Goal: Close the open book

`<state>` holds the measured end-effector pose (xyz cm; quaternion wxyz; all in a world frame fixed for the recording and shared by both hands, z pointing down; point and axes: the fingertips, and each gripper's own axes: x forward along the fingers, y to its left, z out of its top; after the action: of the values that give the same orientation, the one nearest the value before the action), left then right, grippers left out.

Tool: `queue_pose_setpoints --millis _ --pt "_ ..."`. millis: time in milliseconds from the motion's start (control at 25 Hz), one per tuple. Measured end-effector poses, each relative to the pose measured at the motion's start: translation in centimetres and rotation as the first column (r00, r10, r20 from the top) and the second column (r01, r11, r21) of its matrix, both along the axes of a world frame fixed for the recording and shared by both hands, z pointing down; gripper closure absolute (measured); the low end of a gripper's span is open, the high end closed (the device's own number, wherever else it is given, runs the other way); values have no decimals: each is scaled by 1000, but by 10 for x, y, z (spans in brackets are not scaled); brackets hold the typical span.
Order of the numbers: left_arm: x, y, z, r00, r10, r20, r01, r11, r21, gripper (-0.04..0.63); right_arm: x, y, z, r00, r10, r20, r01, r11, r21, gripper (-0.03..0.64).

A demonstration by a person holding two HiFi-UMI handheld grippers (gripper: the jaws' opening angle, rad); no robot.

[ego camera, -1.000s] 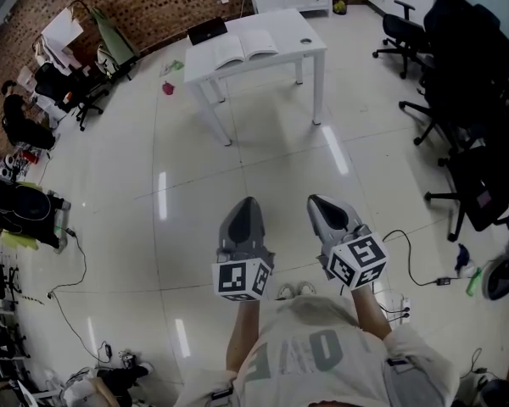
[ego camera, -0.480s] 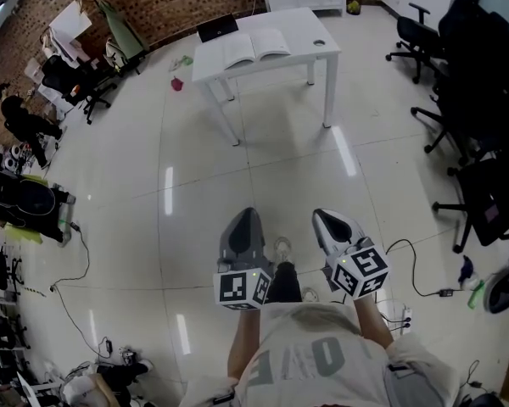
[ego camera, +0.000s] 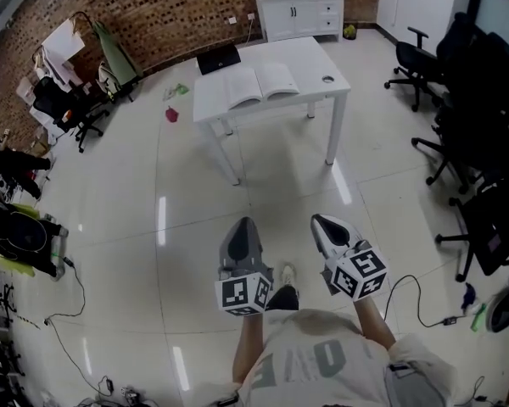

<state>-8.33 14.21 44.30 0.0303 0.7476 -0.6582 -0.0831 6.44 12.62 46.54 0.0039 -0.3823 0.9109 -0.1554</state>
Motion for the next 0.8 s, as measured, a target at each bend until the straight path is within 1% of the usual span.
queue_pose_setpoints --millis 80,160,280,400,600,720,800 --pt "-18 -33 -7 1000 16 -6 -16 1000 7 583 -20 -33 -12 1000 -7 11 7 1000 9 612" --pt "-35 -65 -17 999 38 -6 -38 999 33 583 -40 -62 -26 999 -11 31 10 999 36 612" --pt "-56 -114 -25 998 63 15 -63 996 60 583 -64 -105 -35 998 -1 70 -3 998 64 612" --pt "-66 -153 -25 996 83 24 -84 995 52 583 -73 -140 -27 996 24 86 -27 999 31 612" --pt "-76 -196 -24 995 103 -11 -103 994 45 583 -81 -187 -15 995 59 76 -58 998 -24 612" --pt "-74 -220 -16 994 106 -24 -106 994 32 583 -87 -219 -5 995 48 89 -43 998 -50 612" --pt "-74 -242 -8 994 110 -20 -109 994 15 583 -96 -242 0 996 17 90 -12 998 -58 614"
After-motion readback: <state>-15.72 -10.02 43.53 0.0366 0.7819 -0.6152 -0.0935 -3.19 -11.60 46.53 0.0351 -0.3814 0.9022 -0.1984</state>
